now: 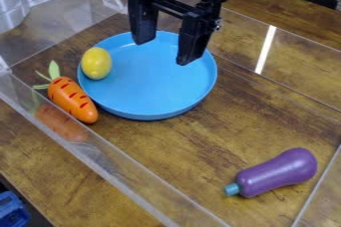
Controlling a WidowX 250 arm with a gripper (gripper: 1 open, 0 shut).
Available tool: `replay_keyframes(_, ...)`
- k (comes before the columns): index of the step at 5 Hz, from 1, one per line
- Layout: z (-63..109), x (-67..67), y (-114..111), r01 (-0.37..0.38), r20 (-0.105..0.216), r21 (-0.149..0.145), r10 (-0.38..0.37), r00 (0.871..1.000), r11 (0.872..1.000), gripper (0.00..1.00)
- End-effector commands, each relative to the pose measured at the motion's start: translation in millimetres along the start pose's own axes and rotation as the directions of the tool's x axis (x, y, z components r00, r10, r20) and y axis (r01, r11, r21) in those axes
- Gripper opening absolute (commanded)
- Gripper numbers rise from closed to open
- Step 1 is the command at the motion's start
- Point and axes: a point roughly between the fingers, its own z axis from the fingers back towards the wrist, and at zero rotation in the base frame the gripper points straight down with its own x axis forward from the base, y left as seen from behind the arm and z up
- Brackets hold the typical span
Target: Move the carrot to the right side
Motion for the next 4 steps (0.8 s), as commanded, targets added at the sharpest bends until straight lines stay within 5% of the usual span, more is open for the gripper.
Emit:
replay_keyframes(1,-4.0,-1.1,1.2,-0.013,-0.008,-0.005,0.013,1.0,1.0,1.0)
replay_keyframes(4,-16.2,-5.8,9.5,-0.075,-0.026,-0.022,0.075,0.997,0.997,1.0)
